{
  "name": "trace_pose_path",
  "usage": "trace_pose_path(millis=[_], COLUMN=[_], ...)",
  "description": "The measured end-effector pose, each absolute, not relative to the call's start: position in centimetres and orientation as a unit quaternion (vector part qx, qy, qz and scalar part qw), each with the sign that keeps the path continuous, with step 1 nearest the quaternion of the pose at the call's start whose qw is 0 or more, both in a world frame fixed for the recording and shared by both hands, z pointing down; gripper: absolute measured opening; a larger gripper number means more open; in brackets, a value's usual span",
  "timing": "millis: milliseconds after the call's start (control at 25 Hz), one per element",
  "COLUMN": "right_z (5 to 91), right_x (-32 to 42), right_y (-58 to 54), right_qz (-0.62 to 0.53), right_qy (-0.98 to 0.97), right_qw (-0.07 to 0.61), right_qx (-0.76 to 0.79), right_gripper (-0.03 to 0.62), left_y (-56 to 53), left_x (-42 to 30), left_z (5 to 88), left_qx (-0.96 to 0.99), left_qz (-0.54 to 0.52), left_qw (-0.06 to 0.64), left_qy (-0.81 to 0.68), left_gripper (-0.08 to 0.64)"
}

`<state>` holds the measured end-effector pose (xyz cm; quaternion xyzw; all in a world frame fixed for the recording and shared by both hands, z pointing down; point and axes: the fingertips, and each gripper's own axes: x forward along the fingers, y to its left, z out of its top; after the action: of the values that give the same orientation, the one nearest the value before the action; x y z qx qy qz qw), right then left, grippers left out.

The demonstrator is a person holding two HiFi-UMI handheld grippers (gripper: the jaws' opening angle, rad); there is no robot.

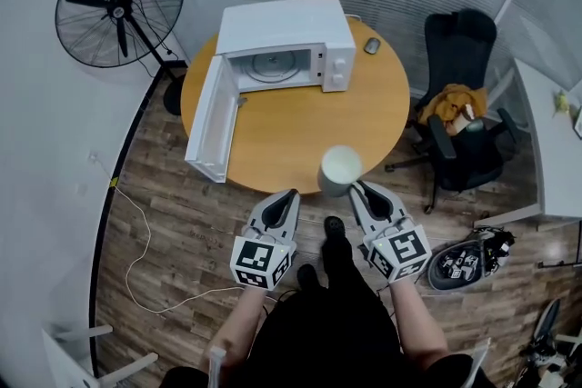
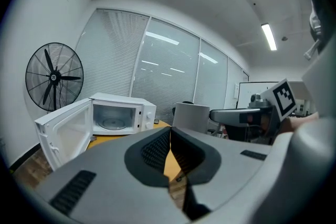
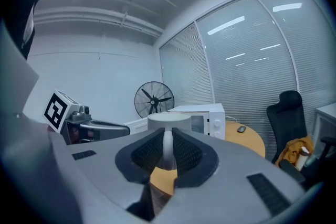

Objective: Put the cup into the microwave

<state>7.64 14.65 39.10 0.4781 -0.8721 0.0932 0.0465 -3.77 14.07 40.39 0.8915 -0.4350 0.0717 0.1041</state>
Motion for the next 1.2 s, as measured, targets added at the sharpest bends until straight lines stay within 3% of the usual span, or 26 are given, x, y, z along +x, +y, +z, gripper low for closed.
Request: trace_pose_path(millis=[1200], right_z=[42.5], right_x=[9.2], right_y=[-5.9], right_qz=[0.091], right_qy=[-0.932], right_qw=[0.062], right_qx=[0.345], right_gripper=[0.055], left_y=[-2.5], left_x=[-0.6], left_z=[41.5], left_qx=[0.820], left_qz=[0.094], left_qw=[0.123], left_qy=[-0.551], left_gripper=[-0.002])
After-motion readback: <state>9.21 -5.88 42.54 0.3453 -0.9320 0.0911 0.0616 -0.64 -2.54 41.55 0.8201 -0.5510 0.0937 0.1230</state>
